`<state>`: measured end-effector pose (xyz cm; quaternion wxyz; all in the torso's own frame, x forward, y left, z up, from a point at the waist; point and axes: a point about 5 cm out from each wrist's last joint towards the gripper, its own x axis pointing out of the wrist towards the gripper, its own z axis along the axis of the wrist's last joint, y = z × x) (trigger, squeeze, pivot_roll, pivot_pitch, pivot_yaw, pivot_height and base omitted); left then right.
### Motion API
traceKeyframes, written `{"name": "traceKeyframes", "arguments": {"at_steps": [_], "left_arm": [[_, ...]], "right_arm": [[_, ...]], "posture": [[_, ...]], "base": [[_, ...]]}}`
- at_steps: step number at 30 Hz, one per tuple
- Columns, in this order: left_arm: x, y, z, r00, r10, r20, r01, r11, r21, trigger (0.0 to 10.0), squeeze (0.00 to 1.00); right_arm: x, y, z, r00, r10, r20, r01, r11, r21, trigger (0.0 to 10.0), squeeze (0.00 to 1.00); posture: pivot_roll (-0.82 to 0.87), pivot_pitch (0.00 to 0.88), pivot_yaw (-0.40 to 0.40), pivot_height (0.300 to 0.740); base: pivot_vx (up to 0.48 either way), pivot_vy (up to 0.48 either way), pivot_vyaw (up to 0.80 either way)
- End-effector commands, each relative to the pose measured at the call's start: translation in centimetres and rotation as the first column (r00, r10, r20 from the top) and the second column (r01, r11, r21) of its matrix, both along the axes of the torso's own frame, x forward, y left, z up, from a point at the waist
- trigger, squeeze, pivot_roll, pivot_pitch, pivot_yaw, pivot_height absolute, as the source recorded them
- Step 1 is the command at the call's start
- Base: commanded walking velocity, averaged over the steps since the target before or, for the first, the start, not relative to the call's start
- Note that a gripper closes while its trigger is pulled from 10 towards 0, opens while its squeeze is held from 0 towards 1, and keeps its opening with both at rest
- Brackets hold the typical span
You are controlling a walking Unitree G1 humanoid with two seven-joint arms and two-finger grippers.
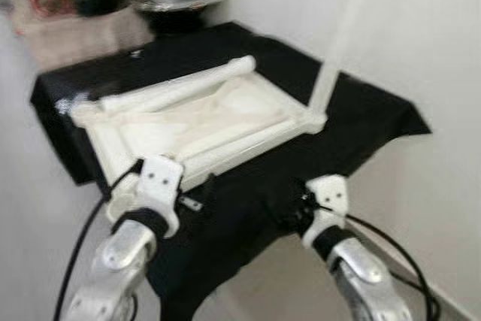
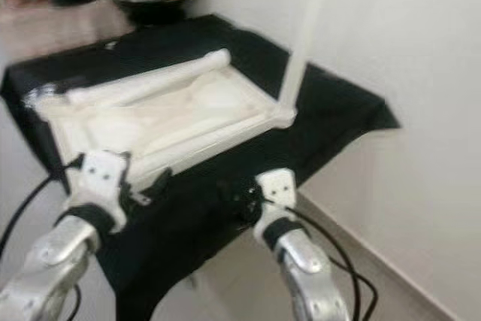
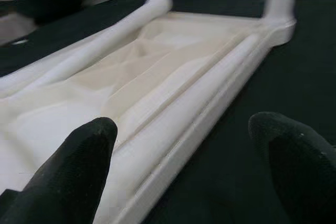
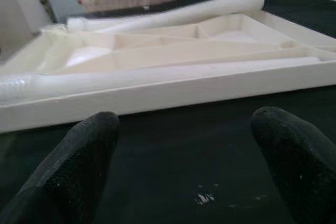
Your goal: Building children table
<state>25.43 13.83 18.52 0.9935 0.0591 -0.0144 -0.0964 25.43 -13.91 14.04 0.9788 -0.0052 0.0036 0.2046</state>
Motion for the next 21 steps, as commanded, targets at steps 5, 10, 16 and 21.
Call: {"name": "traceKeyframes", "arguments": {"at_steps": [5, 10, 16, 21], "left_arm": [[1.3, 2.6, -2.0, 0.958, 0.208, -0.198, -0.220, 0.974, -0.043, 10.0, 0.00], [1.7, 3.0, -2.8, 0.940, 0.221, -0.259, -0.241, 0.969, -0.049, 10.0, 0.00], [3.8, 2.1, -3.6, 0.919, 0.175, -0.353, -0.225, 0.968, -0.106, 10.0, 0.00], [4.3, 1.5, -4.1, 0.902, 0.131, -0.411, -0.209, 0.966, -0.151, 10.0, 0.00]], "right_arm": [[0.6, 0.0, 0.4, 1.000, 0.018, 0.018, -0.017, 0.999, -0.046, 10.0, 0.00], [1.0, -0.1, 0.7, 1.000, 0.013, 0.028, -0.011, 0.998, -0.059, 10.0, 0.00], [1.4, 0.2, 1.3, 0.999, 0.021, 0.037, -0.019, 0.998, -0.065, 10.0, 0.00], [1.1, 0.4, 1.1, 0.999, 0.034, 0.028, -0.032, 0.997, -0.071, 10.0, 0.00]], "posture": [[0.03, 0.077, 0.027, 0.740], [0.03, 0.082, 0.025, 0.740], [0.01, 0.099, 0.012, 0.740], [0.00, 0.105, 0.011, 0.740]], "base": [[0.000, 0.000, 0.00], [0.000, 0.000, 0.00], [0.000, 0.000, 0.00], [0.000, 0.000, 0.00]]}}
